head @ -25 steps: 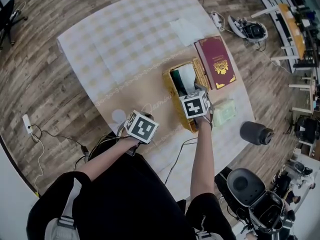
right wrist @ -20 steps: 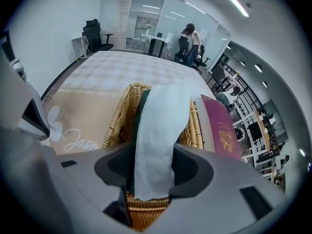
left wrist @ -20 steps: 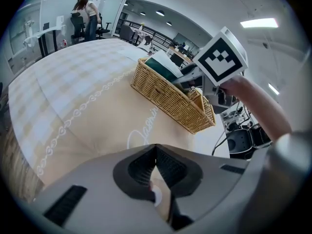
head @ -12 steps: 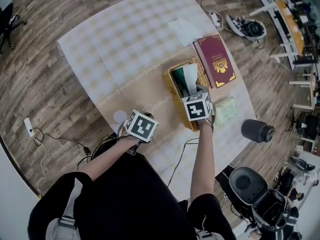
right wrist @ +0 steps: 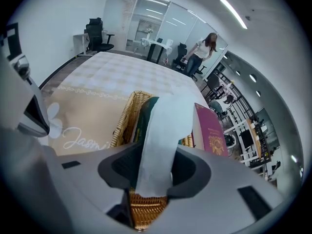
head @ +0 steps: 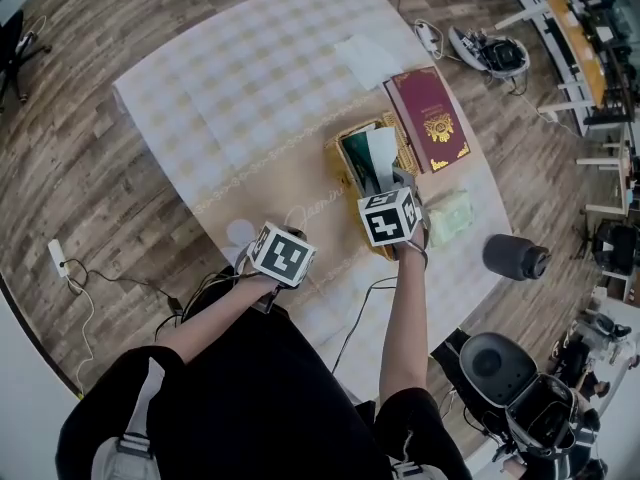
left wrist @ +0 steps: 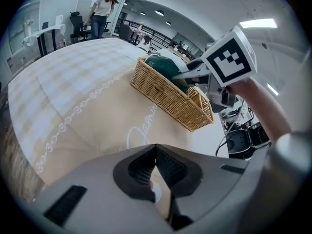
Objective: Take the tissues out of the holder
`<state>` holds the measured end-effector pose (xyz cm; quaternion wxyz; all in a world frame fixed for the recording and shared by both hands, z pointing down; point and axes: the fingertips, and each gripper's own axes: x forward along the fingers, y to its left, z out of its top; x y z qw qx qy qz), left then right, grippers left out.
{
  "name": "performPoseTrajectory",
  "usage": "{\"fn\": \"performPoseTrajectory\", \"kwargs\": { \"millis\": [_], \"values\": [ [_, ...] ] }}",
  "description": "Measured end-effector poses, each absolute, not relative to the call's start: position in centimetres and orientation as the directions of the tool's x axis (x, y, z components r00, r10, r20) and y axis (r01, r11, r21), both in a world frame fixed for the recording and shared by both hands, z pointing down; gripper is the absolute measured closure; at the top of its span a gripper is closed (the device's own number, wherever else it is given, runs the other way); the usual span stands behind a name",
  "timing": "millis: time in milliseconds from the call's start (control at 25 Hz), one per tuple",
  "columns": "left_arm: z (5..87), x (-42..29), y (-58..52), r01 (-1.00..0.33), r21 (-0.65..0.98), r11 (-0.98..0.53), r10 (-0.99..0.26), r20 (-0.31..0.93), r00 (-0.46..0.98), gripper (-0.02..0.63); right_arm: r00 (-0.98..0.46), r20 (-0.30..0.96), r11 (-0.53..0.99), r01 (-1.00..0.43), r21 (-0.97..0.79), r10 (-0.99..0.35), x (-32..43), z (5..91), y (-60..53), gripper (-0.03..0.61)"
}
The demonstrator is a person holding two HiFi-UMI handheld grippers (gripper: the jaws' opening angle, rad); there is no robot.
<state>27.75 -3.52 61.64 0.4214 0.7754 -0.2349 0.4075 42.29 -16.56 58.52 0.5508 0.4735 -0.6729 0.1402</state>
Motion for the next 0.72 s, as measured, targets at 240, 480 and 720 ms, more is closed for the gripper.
{"fn": "performPoseTrajectory", "kwargs": {
  "millis": [240,480,720],
  "values": [
    [62.0,27.9,-4.2,-0.712,0.469,-0.523,-0.018,0.828,0.56,0.604,0.015,0.884,0.51,-0.812,0.283,-0.467,43.3,58.0,-16.0,0.247],
    [62.5,28.2,-4.7,-0.713,0.472,-0.518,-0.013,0.83,0.558,0.604,0.003,0.936,0.563,-0.798,0.215,-0.352,42.9,60.9,-16.7,0.244],
    [62.6,28.0,-4.6,-0.721,0.484,-0.496,-0.001,0.83,0.558,0.604,-0.023,0.969,0.537,-0.836,0.116,-0.245,43.1,62.1,-17.2,0.246]
  ]
}}
